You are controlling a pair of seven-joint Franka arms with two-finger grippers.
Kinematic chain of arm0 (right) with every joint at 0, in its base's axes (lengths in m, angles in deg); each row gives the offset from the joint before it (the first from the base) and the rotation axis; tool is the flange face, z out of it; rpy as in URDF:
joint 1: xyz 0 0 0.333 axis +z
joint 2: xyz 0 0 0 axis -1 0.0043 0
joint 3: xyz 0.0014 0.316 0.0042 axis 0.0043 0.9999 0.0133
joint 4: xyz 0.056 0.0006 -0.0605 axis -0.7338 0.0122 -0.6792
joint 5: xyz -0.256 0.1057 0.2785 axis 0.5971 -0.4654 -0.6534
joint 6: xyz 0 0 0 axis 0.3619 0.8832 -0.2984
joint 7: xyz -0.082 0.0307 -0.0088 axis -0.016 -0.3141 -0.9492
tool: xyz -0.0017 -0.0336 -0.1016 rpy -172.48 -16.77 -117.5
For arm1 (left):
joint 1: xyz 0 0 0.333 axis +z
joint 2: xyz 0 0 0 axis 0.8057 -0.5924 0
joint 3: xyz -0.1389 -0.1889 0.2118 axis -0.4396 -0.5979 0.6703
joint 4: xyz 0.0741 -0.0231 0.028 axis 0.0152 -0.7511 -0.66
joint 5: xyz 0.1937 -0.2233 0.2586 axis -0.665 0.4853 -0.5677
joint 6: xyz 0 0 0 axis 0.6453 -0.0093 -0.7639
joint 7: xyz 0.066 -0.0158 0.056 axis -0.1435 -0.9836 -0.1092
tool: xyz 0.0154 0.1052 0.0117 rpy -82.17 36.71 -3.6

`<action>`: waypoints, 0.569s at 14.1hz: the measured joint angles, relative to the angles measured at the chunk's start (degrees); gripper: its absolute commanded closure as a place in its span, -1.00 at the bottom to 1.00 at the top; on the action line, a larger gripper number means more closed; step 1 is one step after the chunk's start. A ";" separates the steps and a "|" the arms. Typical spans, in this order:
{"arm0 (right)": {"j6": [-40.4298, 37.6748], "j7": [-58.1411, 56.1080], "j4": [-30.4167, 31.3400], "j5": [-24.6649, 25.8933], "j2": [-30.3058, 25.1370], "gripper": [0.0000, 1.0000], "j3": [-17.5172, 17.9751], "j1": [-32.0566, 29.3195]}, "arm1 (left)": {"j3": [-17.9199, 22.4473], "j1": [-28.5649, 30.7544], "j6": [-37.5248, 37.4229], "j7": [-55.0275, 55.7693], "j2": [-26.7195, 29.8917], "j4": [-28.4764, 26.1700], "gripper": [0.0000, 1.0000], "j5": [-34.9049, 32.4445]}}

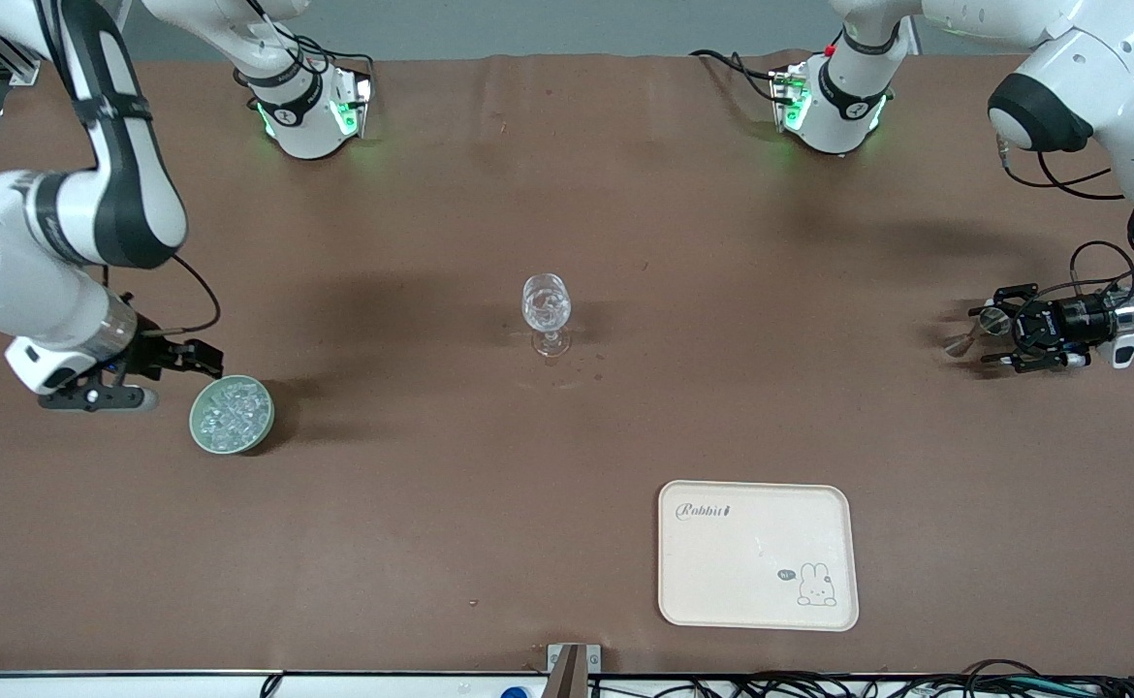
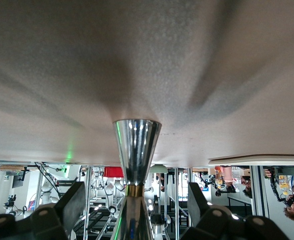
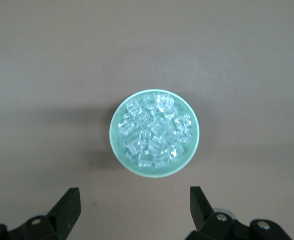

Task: Pour wine and add ice with both arms
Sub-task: 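Lift the jigger with the left gripper while the right gripper grasps ice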

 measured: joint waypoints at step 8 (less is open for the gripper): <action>10.03 0.02 0.58 0.00 9.60 -0.23 -0.02 0.00 | -0.22 0.11 -1.20 0.13 0.00 -0.37 0.99 1.79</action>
